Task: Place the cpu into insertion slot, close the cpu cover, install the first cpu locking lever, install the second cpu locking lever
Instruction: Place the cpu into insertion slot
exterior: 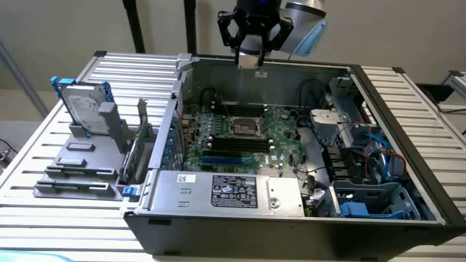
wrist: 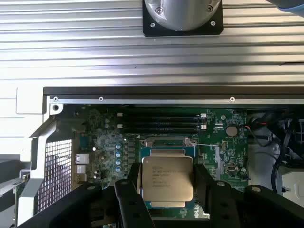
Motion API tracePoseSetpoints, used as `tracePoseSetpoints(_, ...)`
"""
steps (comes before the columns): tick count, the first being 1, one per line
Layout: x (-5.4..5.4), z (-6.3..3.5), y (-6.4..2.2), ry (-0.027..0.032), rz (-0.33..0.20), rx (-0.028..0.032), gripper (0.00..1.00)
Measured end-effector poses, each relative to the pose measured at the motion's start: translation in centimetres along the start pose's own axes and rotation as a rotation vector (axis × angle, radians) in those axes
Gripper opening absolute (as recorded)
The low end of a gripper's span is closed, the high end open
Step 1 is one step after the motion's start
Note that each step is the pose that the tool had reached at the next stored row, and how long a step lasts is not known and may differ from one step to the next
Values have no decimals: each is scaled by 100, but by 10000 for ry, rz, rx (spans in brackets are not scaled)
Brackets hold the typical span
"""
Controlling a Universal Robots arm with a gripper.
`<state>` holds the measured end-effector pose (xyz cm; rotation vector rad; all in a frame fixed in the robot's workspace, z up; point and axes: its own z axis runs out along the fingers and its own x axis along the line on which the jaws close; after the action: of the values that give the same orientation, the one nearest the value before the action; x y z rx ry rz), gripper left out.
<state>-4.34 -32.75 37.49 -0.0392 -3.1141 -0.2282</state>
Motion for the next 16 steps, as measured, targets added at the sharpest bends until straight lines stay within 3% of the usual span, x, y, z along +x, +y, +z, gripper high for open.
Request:
tracePoseSetpoints(13,-3,2,-1,1,-1,1,54)
tracePoseSetpoints(16,-5,47,-8,-2,-1,-1,54)
